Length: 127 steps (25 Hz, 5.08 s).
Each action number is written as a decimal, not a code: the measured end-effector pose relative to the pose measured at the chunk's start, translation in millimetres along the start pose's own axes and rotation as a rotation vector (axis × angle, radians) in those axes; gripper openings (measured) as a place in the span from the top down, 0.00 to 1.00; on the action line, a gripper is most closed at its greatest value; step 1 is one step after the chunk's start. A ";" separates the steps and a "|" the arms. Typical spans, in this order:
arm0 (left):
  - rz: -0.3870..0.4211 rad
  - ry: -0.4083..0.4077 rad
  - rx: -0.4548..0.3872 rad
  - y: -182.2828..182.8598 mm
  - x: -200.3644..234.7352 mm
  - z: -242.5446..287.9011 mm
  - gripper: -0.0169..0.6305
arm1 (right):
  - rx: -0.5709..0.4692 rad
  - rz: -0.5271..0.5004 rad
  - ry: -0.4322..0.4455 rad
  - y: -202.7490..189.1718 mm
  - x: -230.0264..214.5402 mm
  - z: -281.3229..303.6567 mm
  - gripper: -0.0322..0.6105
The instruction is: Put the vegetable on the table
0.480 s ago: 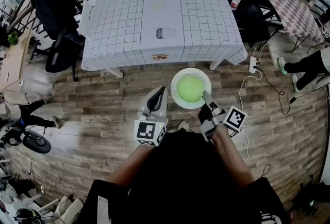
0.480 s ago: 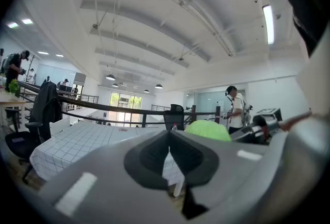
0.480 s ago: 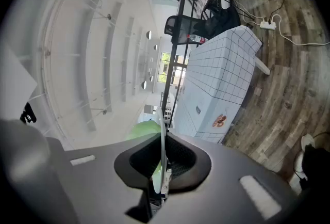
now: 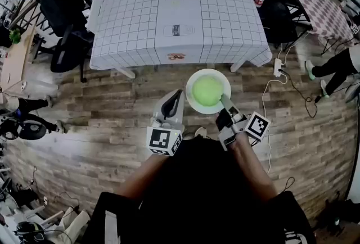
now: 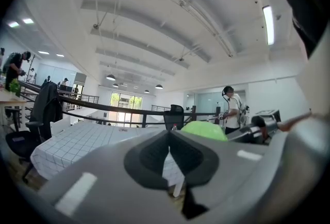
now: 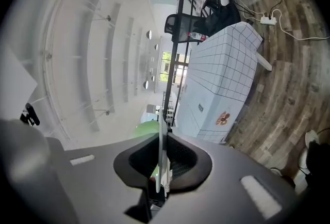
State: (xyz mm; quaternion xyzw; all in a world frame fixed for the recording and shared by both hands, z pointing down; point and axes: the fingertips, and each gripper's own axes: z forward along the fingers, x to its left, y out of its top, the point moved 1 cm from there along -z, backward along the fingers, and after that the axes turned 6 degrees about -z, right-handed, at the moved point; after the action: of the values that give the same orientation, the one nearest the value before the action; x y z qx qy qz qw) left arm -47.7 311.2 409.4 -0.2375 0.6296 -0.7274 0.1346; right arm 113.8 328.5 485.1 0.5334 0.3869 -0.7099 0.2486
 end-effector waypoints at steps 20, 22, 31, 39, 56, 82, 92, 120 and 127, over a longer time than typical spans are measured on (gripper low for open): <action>0.063 0.060 -0.092 -37.0 2.6 -26.3 0.96 | -0.013 0.006 0.111 -18.5 -36.0 -12.5 0.92; 0.053 0.054 -0.071 -26.3 7.4 -17.7 0.96 | -0.017 0.040 0.093 -10.3 -25.3 -6.9 0.92; 0.045 0.027 0.010 18.7 8.5 74.5 0.96 | -0.023 0.075 0.017 68.2 -4.0 26.9 0.92; 0.041 0.018 -0.009 34.3 26.1 107.1 0.96 | -0.032 0.052 0.017 91.5 8.1 50.1 0.92; 0.016 -0.003 -0.018 65.8 127.3 202.1 0.96 | -0.068 0.085 -0.009 146.2 20.5 178.1 0.92; -0.057 -0.081 0.027 65.8 273.6 296.7 0.96 | -0.188 0.113 -0.082 186.7 19.3 343.5 0.92; -0.074 -0.061 0.027 70.9 294.5 310.0 0.96 | -0.186 0.094 -0.081 206.4 12.5 372.4 0.92; -0.034 0.107 0.068 83.5 346.4 405.6 0.96 | -0.139 0.041 -0.051 281.3 -95.5 471.2 0.92; -0.024 0.110 0.095 78.5 341.5 440.1 0.96 | -0.091 0.030 -0.027 296.2 -130.0 493.9 0.91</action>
State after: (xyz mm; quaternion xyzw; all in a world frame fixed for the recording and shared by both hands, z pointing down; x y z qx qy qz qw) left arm -119.7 -246.1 434.1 -0.1982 0.5979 -0.7699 0.1023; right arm 101.5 -252.5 589.4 0.5177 0.4075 -0.6949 0.2882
